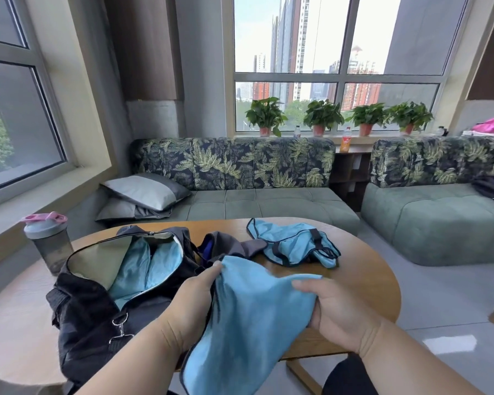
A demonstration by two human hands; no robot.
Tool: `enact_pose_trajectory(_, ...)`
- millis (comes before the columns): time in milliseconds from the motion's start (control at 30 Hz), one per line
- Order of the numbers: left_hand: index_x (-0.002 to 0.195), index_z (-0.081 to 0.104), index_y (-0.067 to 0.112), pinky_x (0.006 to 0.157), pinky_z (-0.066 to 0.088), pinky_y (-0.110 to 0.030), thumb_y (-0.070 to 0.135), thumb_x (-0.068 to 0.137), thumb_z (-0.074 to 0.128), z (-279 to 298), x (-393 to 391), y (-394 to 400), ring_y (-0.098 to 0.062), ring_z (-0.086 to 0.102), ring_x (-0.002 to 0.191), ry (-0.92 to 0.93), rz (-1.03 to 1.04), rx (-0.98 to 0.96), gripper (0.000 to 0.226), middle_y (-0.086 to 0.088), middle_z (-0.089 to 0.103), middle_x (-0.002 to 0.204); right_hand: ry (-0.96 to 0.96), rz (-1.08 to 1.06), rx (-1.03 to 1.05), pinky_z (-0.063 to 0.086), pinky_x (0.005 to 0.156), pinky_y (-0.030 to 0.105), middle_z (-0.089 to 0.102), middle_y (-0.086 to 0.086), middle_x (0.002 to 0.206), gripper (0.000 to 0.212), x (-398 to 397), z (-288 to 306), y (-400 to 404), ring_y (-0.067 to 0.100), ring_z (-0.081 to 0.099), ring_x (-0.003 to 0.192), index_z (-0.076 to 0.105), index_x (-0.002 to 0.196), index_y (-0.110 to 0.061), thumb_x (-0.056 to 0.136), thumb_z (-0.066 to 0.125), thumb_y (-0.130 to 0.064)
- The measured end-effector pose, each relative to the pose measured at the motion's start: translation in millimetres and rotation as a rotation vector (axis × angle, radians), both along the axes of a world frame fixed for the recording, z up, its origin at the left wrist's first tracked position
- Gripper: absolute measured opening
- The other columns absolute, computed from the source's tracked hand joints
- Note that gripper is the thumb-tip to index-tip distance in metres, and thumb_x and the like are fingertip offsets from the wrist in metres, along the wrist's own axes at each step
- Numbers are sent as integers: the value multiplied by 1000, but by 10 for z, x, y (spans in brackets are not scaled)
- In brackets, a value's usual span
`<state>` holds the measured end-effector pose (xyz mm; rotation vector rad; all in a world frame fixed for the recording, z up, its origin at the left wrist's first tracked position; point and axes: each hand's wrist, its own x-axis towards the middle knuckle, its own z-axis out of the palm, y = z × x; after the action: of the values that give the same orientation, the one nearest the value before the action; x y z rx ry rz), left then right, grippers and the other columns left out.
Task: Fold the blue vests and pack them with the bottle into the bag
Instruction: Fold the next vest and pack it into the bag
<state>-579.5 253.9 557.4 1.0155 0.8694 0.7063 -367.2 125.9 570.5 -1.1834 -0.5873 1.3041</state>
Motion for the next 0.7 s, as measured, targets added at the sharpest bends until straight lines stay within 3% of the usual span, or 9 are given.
enact_pose_trajectory(100,109,81,5,110,50,-55,40,103,62,54,18,-68,-38,75,106,53,24,12,41,-18,79,110,85,-72,64,54,100,47,72,24,126,40,45,-9,-47,38,69,120,70,128,2,92,62,-13)
enact_pose_trajectory(267,101,79,9,98,58,-51,41,103,61,119,82,-208,-38,75,97,195,133,84,37,-13,81,94,-191,37,28,58,93,43,75,17,124,31,-47,-63,-223,36,72,115,70,127,-3,99,58,4)
enact_pose_trajectory(367,97,72,12,96,59,-53,40,107,54,118,86,-257,-40,72,104,308,108,229,34,-20,76,106,-226,-83,56,58,94,44,77,15,118,27,-23,-21,-263,33,75,109,71,123,-5,100,60,3)
enact_pose_trajectory(433,100,69,14,82,61,-43,34,111,48,89,116,-272,-32,72,96,314,152,267,31,-13,75,104,-213,-158,79,58,88,41,78,15,115,23,-5,26,-285,33,76,106,72,121,-5,100,62,1)
enact_pose_trajectory(500,98,67,11,63,54,-29,28,111,47,70,146,-300,-22,67,78,289,171,266,29,-6,73,89,-172,-211,109,59,90,44,79,15,112,22,-21,60,-329,33,76,104,71,120,-6,101,62,0)
enact_pose_trajectory(533,100,66,10,61,51,-27,27,111,48,75,166,-325,-20,64,74,282,174,282,27,-6,71,87,-155,-236,121,59,92,47,79,15,110,22,-47,97,-373,33,76,104,70,121,-6,101,63,-1)
enact_pose_trajectory(633,125,59,23,74,51,-37,29,109,53,82,194,-354,-21,60,81,231,243,303,18,-7,69,97,-195,-319,96,62,84,38,81,3,101,26,-96,115,-407,20,79,93,66,123,-14,100,67,-4)
enact_pose_trajectory(700,127,57,35,78,48,-38,27,109,50,142,182,-418,-20,58,81,206,265,349,20,-3,68,93,-288,-372,92,61,77,29,78,-6,108,45,-89,133,-457,8,77,89,56,137,-28,99,71,-10)
